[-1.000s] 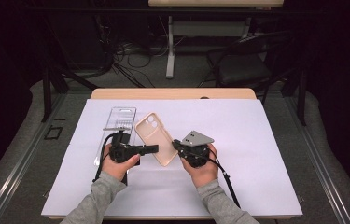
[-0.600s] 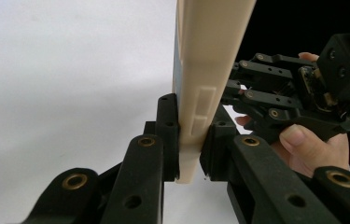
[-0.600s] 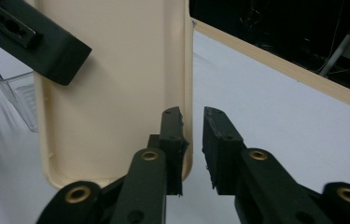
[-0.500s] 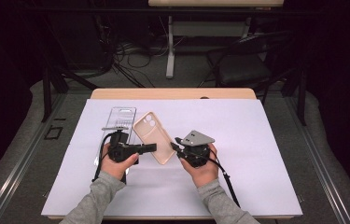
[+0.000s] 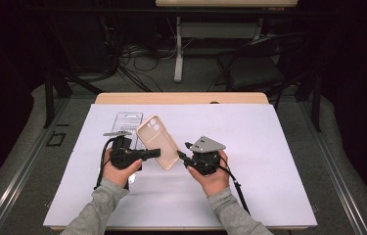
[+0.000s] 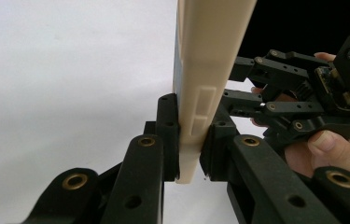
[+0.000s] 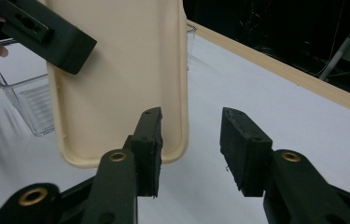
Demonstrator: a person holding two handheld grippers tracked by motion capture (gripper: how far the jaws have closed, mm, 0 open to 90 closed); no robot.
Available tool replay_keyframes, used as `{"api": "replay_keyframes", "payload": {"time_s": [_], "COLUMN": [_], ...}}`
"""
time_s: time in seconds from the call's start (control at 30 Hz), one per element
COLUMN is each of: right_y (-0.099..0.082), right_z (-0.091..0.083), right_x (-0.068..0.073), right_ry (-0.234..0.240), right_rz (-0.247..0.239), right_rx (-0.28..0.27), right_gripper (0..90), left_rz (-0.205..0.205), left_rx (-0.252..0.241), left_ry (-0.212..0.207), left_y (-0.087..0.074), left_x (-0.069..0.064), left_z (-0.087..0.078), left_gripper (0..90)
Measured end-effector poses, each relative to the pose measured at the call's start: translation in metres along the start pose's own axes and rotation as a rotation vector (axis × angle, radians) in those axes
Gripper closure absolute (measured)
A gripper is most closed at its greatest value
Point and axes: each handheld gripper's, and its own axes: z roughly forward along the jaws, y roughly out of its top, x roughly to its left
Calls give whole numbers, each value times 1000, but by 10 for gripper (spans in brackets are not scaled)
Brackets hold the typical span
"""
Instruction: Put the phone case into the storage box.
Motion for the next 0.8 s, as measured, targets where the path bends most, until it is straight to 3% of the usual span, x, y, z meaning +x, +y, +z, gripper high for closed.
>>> {"api": "replay_keyframes", "payload": {"time_s": [0.17, 0.33, 0.6, 0.8], "right_y": [1, 2, 2, 3], "right_z": [-1, -4, -6, -8], "right_x": [-1, -4, -10, -14], "right_ry": [3, 29, 85, 103], "right_rz": [3, 42, 68, 76], "right_rx": [-3, -23, -6, 4], "right_gripper": [552, 534, 514, 518], "left_rz": [40, 71, 137, 162], "left_rx": [3, 15, 41, 47], "left_ry": [4, 0, -8, -11], "left_y": [1, 2, 4, 6], "left_x": [0, 0, 1, 2], "left_z": [-2, -4, -8, -11], "left_gripper": [796, 796, 796, 797]}}
